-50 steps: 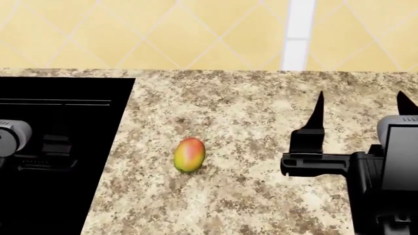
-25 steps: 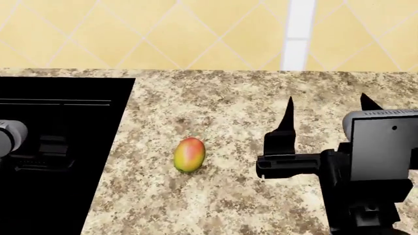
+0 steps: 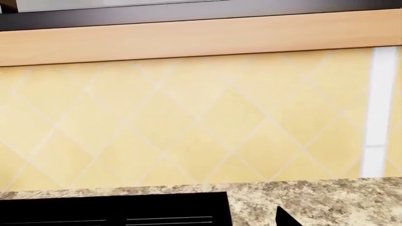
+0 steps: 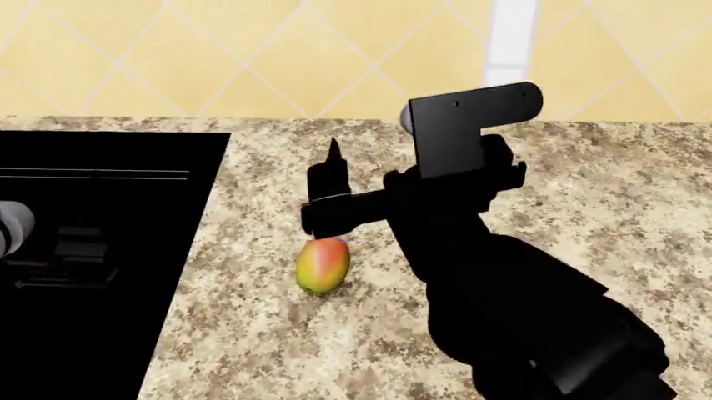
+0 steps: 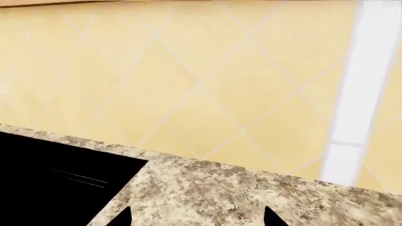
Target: There is a mixed pile of frozen fruits and vegetables on the counter. Locate all the frozen vegetables and place the items in a bowl on the counter. Take all the frozen fruits and defrost them in a running sink.
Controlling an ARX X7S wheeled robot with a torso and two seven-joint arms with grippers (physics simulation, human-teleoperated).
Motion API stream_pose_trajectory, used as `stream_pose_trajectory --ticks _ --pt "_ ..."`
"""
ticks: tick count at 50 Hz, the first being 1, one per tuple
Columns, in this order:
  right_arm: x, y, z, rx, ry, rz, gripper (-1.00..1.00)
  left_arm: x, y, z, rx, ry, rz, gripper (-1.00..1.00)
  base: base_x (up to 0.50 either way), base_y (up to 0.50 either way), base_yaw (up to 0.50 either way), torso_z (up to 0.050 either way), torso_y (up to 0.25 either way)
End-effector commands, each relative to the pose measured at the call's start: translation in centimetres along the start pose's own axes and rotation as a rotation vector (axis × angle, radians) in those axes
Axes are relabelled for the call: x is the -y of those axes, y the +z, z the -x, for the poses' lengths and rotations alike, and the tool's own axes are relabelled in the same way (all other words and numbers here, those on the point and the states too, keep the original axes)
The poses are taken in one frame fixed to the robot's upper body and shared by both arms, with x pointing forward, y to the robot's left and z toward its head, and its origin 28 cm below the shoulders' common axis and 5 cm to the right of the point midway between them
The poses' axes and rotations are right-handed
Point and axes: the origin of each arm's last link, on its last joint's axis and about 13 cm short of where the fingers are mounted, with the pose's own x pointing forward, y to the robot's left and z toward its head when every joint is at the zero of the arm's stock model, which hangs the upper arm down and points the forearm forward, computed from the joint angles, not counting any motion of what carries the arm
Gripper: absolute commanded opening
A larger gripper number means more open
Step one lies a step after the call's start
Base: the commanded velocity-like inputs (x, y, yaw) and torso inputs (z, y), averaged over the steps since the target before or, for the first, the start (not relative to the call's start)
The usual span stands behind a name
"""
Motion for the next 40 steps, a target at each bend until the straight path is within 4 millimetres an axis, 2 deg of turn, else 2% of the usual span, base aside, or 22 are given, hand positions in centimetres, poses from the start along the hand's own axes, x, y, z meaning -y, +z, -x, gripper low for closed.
stream_pose_trajectory --ticks 1,7,22,33,40 --pt "-1.5 -2.2 -4.4 -0.103 0.093 -0.047 1.00 0.0 0.1 0.1 0.005 -0.001 0.001 1.00 0.00 0.00 0.00 0.000 0.000" --pt "-1.8 -3.5 -5.3 -0.137 0.108 -0.056 1.00 -0.2 0.2 0.4 0.006 -0.004 0.000 1.00 0.00 0.00 0.00 0.000 0.000" --pt "-2.6 -6.7 -5.2 -0.206 0.143 -0.106 1.00 -0.1 0.1 0.3 0.005 -0.006 -0.005 1.00 0.00 0.00 0.00 0.000 0.000" --pt "-3.0 -7.0 -2.7 -0.205 0.121 -0.119 1.00 0.2 0.1 0.1 0.006 -0.009 -0.004 1.00 0.00 0.00 0.00 0.000 0.000" --pt "-2.9 -8.0 -2.5 -0.229 0.116 -0.130 1.00 0.2 0.1 0.1 0.006 -0.010 -0.006 1.00 0.00 0.00 0.00 0.000 0.000"
